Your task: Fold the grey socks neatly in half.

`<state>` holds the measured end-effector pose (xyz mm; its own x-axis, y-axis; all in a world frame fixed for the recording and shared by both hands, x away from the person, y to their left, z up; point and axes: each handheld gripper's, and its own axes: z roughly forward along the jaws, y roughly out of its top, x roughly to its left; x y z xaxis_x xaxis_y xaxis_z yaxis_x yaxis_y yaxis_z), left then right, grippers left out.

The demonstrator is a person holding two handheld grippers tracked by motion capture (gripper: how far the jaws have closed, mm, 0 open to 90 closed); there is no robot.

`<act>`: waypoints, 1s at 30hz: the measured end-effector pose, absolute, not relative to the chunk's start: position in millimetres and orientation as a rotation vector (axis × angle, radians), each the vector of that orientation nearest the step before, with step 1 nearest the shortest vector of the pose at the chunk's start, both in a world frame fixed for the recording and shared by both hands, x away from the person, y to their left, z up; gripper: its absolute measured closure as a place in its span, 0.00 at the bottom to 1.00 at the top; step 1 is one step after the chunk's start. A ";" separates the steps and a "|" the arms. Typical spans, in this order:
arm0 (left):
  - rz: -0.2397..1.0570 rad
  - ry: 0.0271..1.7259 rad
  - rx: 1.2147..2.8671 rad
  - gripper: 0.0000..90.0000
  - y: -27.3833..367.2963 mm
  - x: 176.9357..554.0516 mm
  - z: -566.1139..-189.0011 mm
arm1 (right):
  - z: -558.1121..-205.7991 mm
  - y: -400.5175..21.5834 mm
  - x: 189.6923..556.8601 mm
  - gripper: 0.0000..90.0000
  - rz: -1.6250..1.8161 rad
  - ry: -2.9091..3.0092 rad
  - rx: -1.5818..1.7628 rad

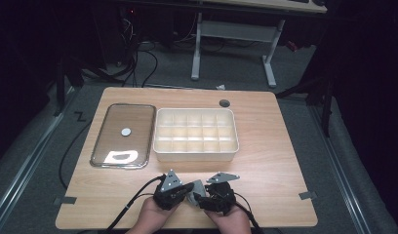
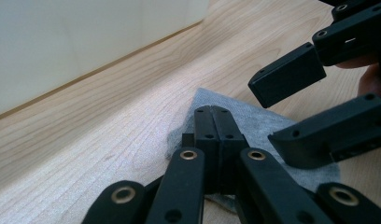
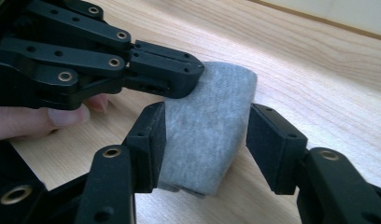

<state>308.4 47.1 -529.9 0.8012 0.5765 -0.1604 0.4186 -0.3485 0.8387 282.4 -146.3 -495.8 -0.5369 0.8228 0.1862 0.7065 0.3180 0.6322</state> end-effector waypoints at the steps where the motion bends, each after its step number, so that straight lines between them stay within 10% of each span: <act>1: 0.201 0.742 1.991 1.00 47.1 308.2 -529.8 | -496.2 -145.2 281.7 0.51 1.027 2.411 1.414; 30: 0.160 0.803 1.996 0.94 67.7 316.0 -530.5 | -501.3 -119.7 293.9 0.60 0.793 2.564 1.347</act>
